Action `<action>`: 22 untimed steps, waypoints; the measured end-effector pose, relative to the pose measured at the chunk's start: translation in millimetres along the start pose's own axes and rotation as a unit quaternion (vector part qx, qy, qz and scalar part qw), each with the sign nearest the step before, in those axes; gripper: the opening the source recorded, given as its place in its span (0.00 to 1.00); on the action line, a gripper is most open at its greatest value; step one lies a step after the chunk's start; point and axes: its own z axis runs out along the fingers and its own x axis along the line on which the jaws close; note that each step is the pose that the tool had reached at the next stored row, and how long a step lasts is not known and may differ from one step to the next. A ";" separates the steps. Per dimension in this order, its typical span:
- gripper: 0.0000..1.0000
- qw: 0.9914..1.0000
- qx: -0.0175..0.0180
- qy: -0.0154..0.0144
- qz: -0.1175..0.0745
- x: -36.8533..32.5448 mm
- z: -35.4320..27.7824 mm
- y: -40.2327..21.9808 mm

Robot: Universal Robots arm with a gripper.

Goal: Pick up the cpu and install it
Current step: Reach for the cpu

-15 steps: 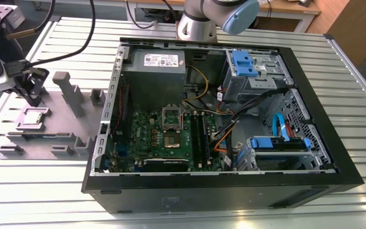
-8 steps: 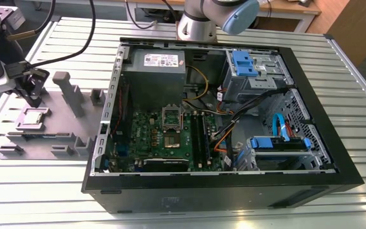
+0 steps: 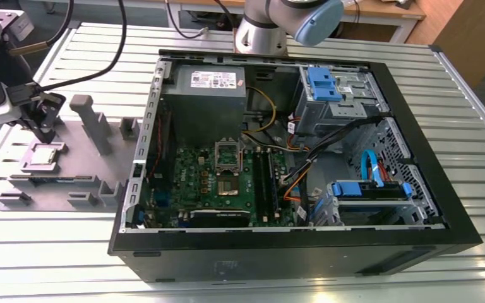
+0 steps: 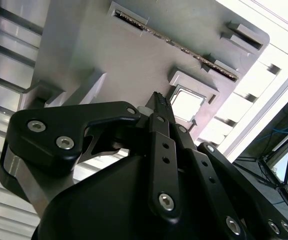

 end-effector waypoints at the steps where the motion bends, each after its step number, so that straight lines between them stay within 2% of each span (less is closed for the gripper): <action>1: 0.11 1.000 0.000 0.000 0.000 0.0 0.2 -0.2; 22: 0.11 1.000 0.000 0.000 0.000 0.0 4.2 -3.4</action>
